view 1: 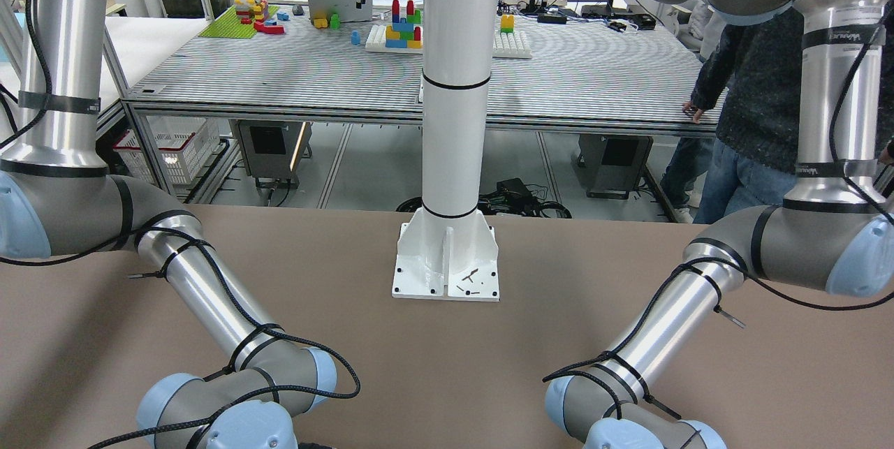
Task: Fold clothes
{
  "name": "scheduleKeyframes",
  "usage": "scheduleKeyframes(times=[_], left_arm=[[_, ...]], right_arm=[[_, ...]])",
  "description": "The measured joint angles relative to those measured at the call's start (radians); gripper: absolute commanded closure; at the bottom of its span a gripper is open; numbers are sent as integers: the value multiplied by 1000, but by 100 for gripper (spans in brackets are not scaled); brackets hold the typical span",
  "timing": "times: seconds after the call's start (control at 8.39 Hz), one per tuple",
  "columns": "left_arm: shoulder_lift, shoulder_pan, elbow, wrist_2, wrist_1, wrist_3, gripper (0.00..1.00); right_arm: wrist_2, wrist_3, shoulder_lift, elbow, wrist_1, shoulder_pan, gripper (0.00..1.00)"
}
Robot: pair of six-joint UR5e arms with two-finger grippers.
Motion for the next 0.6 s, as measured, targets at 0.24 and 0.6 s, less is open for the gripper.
scheduleKeyframes(times=[0.24, 0.6], left_arm=[[-2, -15, 6, 1, -10, 16, 6], [7, -35, -52, -75, -7, 115, 6]], right_arm=[[0, -49, -2, -12, 11, 15, 5], [1, -144, -48, 29, 19, 36, 5]])
